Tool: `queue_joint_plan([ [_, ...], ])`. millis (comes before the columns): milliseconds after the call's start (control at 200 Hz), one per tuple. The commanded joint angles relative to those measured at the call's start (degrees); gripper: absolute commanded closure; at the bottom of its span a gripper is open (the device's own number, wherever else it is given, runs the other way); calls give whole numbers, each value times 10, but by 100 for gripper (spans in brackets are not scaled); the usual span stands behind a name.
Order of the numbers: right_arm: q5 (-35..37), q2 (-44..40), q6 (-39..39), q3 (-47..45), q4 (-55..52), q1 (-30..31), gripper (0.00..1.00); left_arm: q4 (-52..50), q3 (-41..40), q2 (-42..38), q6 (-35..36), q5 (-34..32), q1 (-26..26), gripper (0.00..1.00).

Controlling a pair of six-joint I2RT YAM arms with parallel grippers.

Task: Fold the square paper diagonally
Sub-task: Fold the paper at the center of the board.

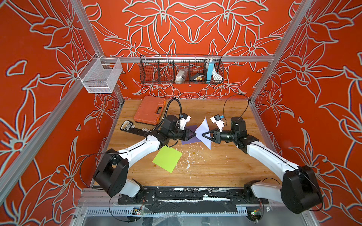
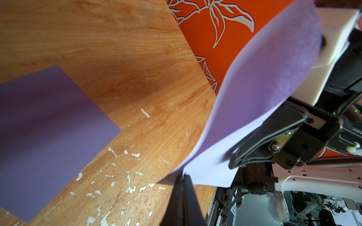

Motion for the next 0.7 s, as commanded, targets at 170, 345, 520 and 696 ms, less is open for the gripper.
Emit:
queue_joint_plan([
  [170, -16, -15, -10, -9, -14, -7, 88, -15, 14, -20, 15, -11, 7, 100],
  [345, -18, -19, -7, -10, -15, -9, 89, -15, 11, -20, 15, -12, 11, 100],
  [520, -24, -23, -2, -11, -10, -10, 90, -15, 14, -18, 16, -11, 13, 100],
  [696, -23, -25, -2, -14, -10, -10, 93, -18, 14, -19, 18, -11, 15, 100],
])
